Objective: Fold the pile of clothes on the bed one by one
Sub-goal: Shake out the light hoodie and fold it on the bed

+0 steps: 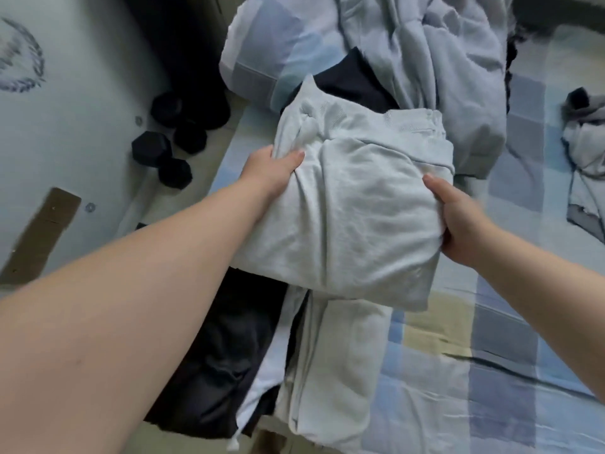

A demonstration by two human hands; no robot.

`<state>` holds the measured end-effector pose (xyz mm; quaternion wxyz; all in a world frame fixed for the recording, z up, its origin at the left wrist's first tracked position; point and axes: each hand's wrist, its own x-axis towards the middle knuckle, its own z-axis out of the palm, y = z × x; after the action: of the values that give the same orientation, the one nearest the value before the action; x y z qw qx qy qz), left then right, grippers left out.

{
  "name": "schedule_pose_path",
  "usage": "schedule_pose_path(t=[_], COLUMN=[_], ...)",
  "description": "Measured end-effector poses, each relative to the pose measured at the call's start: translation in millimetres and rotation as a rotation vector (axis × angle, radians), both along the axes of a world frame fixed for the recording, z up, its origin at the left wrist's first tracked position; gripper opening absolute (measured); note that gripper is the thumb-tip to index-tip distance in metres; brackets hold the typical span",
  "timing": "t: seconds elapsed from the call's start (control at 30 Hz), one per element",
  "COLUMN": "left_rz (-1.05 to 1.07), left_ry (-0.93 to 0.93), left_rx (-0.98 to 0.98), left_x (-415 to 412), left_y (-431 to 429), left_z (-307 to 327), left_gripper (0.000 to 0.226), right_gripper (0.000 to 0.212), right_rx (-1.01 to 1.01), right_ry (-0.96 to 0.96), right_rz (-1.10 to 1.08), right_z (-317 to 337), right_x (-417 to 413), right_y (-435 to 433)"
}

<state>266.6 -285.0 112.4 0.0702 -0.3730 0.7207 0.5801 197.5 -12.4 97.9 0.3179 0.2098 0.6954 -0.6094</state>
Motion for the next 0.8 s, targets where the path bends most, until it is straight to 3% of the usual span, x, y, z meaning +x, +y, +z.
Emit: schedule_pose_path(t=[0.13, 0.27, 0.37, 0.43, 0.5, 0.63, 0.8], left_rz=[0.033, 0.067, 0.0, -0.103, -0.21, -0.276, -0.388], left_ry=[0.006, -0.017, -0.147, -0.271, -0.366, -0.416, -0.527], left_rx=[-0.015, 0.009, 0.04, 0.065, 0.015, -0.067, -0.13], left_x=[-11, -17, -12, 1, 11, 11, 9], left_y=[-85, -139, -160, -167, -172, -179, -183], left_z=[-43, -96, -141, -168, -185, -187, -169], left_gripper=[0.044, 0.041, 0.047, 0.066, 0.076, 0.067, 0.07], right_gripper=[0.046, 0.063, 0.077, 0.084, 0.073, 0.05, 0.054], right_rx=[-0.016, 0.015, 0.102, 0.149, 0.192, 0.31, 0.354], right_ry=[0.016, 0.082, 0.037, -0.041, -0.072, -0.04, -0.116], right_rz=[0.042, 0.075, 0.129, 0.163, 0.181, 0.181, 0.257], right_z=[-41, -101, -152, -179, -190, -192, -178], right_x=[-12, -23, -18, -3, 12, 27, 32], right_y=[-90, -153, -174, -175, -173, -164, -160])
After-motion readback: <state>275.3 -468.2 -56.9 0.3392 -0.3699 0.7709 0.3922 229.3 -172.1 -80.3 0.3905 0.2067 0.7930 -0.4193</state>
